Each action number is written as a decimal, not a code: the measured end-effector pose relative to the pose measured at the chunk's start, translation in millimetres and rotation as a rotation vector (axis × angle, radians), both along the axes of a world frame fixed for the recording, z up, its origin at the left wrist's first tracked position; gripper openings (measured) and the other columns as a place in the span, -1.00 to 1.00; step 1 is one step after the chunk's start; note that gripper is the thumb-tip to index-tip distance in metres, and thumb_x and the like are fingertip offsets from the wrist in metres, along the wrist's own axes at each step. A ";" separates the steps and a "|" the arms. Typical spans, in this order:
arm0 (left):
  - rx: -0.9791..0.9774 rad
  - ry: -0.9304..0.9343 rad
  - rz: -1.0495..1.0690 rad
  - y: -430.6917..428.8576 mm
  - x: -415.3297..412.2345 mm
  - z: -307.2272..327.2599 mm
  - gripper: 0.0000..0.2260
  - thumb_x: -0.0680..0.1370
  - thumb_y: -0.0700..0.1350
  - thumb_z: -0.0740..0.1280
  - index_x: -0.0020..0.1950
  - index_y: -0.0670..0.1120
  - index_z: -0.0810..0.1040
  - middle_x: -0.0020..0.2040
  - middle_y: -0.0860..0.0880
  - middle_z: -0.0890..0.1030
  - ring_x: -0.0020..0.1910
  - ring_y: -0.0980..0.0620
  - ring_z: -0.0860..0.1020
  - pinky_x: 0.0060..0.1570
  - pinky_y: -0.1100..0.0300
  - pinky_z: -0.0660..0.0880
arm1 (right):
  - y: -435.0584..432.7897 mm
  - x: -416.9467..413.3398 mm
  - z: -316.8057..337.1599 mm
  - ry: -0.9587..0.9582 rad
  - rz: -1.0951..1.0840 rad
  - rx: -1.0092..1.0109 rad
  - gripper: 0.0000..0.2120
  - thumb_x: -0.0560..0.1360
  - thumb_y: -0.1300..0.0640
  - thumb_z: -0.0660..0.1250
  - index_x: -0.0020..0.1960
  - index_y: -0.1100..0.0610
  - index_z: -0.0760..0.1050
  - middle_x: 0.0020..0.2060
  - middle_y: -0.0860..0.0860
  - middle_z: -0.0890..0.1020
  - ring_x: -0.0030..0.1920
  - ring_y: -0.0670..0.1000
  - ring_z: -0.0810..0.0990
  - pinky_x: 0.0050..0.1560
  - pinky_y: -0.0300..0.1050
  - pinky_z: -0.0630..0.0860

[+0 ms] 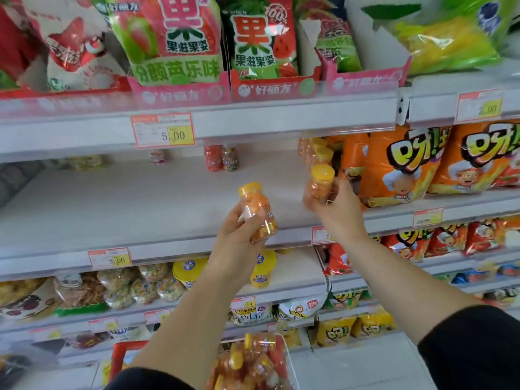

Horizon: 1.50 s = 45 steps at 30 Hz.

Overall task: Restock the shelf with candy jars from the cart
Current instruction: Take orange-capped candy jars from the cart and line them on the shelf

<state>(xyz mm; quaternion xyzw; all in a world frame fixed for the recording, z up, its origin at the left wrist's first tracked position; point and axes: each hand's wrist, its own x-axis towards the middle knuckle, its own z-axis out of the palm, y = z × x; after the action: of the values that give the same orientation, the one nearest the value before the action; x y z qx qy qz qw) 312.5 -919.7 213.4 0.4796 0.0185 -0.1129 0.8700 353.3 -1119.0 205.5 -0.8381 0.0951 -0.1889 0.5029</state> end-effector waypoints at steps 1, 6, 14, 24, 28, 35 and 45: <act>0.000 0.005 0.002 0.1 2.7 1.7 -0.53 0.54 -0.21 0.36 0.44 -0.14 0.41 0.08 -0.04 0.67 0.06 0.02 0.65 0.28 -0.01 0.48 | -4.1 9.8 -2.6 0.003 -0.023 -0.027 -0.57 0.40 0.02 0.53 0.18 0.10 0.48 -0.08 -0.04 0.63 -0.03 0.01 0.61 -0.09 -0.11 0.48; 0.039 0.017 0.037 0.2 18.0 3.9 -0.57 0.59 -0.24 0.32 0.46 -0.12 0.39 0.14 -0.05 0.67 0.11 0.01 0.65 0.30 0.00 0.48 | -18.9 48.9 -17.9 0.053 -0.116 -0.182 -0.71 0.45 0.14 0.48 0.08 0.15 0.46 -0.05 0.12 0.65 0.00 0.17 0.62 -0.07 -0.15 0.42; 0.069 0.037 0.047 -7.8 28.5 3.0 -0.56 0.58 -0.22 0.33 0.46 -0.10 0.39 0.27 -0.12 0.60 0.17 -0.02 0.61 0.29 0.00 0.49 | -28.4 44.7 -27.3 0.032 -0.082 -0.123 -0.61 0.40 0.03 0.52 0.12 0.11 0.46 -0.03 0.01 0.62 0.01 0.06 0.63 -0.07 -0.11 0.50; -0.003 0.029 0.073 -15.7 36.3 -0.3 -0.42 0.41 -0.13 0.41 0.43 -0.15 0.42 0.14 -0.10 0.65 0.07 -0.01 0.64 0.12 0.06 0.54 | -15.8 6.7 -45.5 -0.060 0.082 -0.795 -0.73 0.54 0.03 0.33 0.21 0.02 0.61 0.22 0.01 0.63 0.38 0.25 0.38 0.32 0.21 0.42; -0.002 0.027 0.084 -14.7 38.4 -1.7 -0.41 0.40 -0.13 0.42 0.42 -0.17 0.43 0.17 -0.12 0.62 0.09 -0.03 0.63 0.10 0.07 0.55 | -14.5 20.9 -43.7 0.148 0.077 -0.802 -0.64 0.61 -0.09 0.16 0.36 -0.09 0.49 0.34 -0.04 0.55 0.50 0.20 0.22 0.41 0.14 0.24; 0.020 0.020 0.071 -15.7 36.5 -1.7 -0.45 0.41 -0.15 0.40 0.40 -0.12 0.44 0.25 -0.11 0.61 0.20 -0.06 0.59 0.13 0.05 0.55 | -18.4 30.4 -38.3 0.245 0.072 -0.834 -0.59 0.62 -0.13 0.08 0.43 -0.11 0.40 0.43 -0.05 0.45 0.50 0.20 0.20 0.37 0.18 0.24; 0.417 -0.219 -0.065 -48.8 65.7 -0.4 -0.52 0.48 -0.13 0.48 0.38 -0.05 0.46 0.13 -0.03 0.66 0.15 -0.04 0.61 0.20 0.02 0.54 | -59.6 -12.7 -20.3 0.169 0.235 -0.667 -0.67 0.58 0.00 0.24 0.33 -0.08 0.50 0.20 0.05 0.61 0.11 0.08 0.58 0.03 0.03 0.55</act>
<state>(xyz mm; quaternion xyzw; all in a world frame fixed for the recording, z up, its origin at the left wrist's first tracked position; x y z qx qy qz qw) 378.3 -968.5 213.0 0.6588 -0.0684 -0.0817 0.7447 340.6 -1178.6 185.2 -0.9739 -0.0275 -0.0803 0.2103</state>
